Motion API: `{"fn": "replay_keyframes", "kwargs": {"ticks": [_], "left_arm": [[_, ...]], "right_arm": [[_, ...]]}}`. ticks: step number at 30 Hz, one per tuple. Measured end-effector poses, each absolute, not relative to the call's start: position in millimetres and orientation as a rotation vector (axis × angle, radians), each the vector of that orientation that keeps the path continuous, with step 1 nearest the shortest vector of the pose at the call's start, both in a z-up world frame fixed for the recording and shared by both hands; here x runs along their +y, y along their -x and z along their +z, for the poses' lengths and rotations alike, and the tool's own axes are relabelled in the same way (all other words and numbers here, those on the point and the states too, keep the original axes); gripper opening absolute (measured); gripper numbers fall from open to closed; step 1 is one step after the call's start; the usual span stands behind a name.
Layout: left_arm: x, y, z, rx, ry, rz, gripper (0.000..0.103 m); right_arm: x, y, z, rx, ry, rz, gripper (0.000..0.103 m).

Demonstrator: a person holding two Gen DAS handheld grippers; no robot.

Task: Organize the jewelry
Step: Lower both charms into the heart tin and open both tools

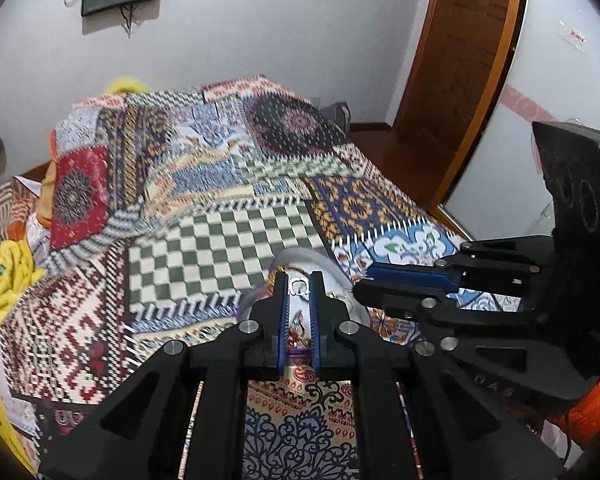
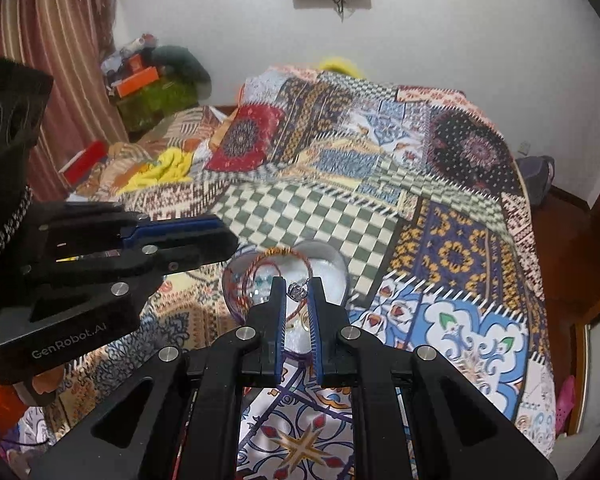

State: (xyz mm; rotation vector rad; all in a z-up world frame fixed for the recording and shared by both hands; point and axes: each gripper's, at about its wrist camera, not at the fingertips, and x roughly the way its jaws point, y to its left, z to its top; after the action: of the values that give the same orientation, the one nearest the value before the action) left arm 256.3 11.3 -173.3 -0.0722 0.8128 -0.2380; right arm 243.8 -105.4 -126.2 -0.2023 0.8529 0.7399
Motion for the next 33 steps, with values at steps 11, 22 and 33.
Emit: {"fn": "replay_keyframes", "kwargs": {"ticks": [11, 22, 33], "left_arm": [[7.3, -265.7, -196.3, 0.881, 0.075, -0.265, 0.008], [7.4, -265.0, -192.7, 0.878, 0.058, -0.254, 0.008], [20.7, -248.6, -172.5, 0.840, 0.061, -0.197, 0.009]], "right_arm": [[-101.1, -247.2, -153.8, 0.935, 0.213, 0.755, 0.009], [-103.3, -252.9, -158.0, 0.953, 0.208, 0.738, 0.010], [-99.5, -247.9, -148.7, 0.951, 0.234, 0.723, 0.010]]}}
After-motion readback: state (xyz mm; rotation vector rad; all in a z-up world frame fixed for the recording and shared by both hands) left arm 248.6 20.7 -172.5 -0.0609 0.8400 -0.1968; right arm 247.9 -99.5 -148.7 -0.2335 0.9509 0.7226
